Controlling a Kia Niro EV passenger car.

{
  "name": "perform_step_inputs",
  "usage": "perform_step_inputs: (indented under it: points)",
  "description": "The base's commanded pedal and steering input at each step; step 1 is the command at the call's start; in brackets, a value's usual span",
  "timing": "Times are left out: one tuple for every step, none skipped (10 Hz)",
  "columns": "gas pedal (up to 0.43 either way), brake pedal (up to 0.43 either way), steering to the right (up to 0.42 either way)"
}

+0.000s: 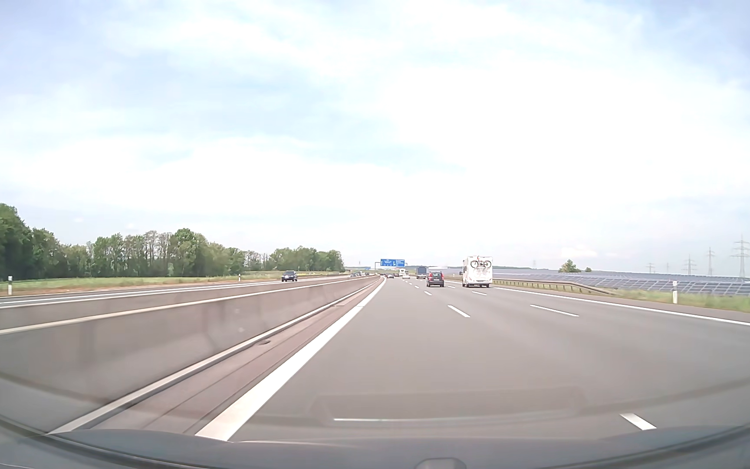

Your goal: Follow the waypoints while adhering to traffic rules and regulations

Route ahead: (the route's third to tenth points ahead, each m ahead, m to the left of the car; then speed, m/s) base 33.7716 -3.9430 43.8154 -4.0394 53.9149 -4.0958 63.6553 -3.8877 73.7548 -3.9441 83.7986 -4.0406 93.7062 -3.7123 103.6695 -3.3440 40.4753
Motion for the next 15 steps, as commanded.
perform_step_inputs:
  points:
    - [0.441, 0.000, 0.001]
    - [0.441, 0.000, 0.000]
    - [0.441, 0.000, 0.000]
    - [0.441, 0.000, 0.000]
    - [0.441, 0.000, 0.000]
    - [0.441, 0.000, 0.000]
    - [0.441, 0.000, 0.000]
    - [0.441, 0.000, 0.000]
    - [0.441, 0.000, -0.001]
    - [0.429, 0.000, 0.000]
    - [0.409, 0.000, -0.001]
    - [0.409, 0.000, 0.000]
    - [0.398, 0.000, -0.001]
    - [0.390, 0.000, -0.001]
    - [0.390, 0.000, -0.001]
